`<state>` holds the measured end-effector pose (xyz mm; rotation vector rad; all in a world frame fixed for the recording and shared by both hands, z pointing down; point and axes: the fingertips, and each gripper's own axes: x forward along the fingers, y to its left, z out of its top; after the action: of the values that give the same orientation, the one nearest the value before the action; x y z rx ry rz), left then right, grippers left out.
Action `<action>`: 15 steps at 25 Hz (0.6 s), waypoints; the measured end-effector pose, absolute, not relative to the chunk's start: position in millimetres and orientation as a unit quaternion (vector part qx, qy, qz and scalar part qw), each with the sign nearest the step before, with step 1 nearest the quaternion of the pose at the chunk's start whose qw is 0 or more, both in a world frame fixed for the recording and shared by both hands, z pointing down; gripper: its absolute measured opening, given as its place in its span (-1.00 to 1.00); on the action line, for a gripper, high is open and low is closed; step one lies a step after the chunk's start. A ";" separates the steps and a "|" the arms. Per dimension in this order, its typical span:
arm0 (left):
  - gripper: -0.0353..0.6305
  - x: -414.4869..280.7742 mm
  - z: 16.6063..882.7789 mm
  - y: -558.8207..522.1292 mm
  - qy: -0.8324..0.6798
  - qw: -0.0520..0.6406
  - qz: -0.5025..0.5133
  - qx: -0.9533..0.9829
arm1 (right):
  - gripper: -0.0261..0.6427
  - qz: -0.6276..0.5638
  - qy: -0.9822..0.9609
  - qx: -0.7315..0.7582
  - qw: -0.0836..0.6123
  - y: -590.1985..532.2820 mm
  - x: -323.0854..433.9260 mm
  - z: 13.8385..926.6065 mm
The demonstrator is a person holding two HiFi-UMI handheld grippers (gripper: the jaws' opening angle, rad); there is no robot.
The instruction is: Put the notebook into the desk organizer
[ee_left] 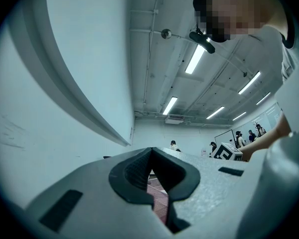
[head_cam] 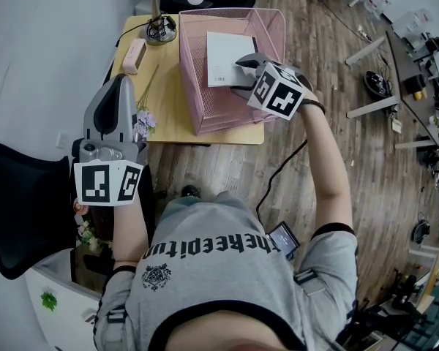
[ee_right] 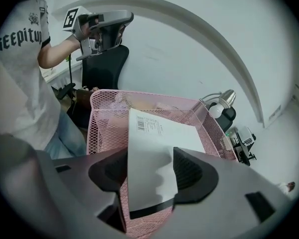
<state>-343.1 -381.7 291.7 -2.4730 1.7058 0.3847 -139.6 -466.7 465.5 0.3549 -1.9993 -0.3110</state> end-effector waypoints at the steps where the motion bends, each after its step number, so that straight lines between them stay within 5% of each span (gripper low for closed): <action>1: -0.89 -342.8 292.0 -381.5 0.562 0.056 0.126 -0.815 | -0.22 -0.128 -0.835 0.147 0.515 -466.1 -140.1 465.2; 15: -0.89 -332.1 295.9 -379.8 0.556 0.052 0.125 -0.820 | -0.22 -0.109 -0.862 0.167 0.466 -451.6 -142.2 454.7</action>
<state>-332.1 -379.8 295.9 -2.4947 1.6920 0.3804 -142.2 -451.6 454.7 0.4092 -2.1163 -0.2679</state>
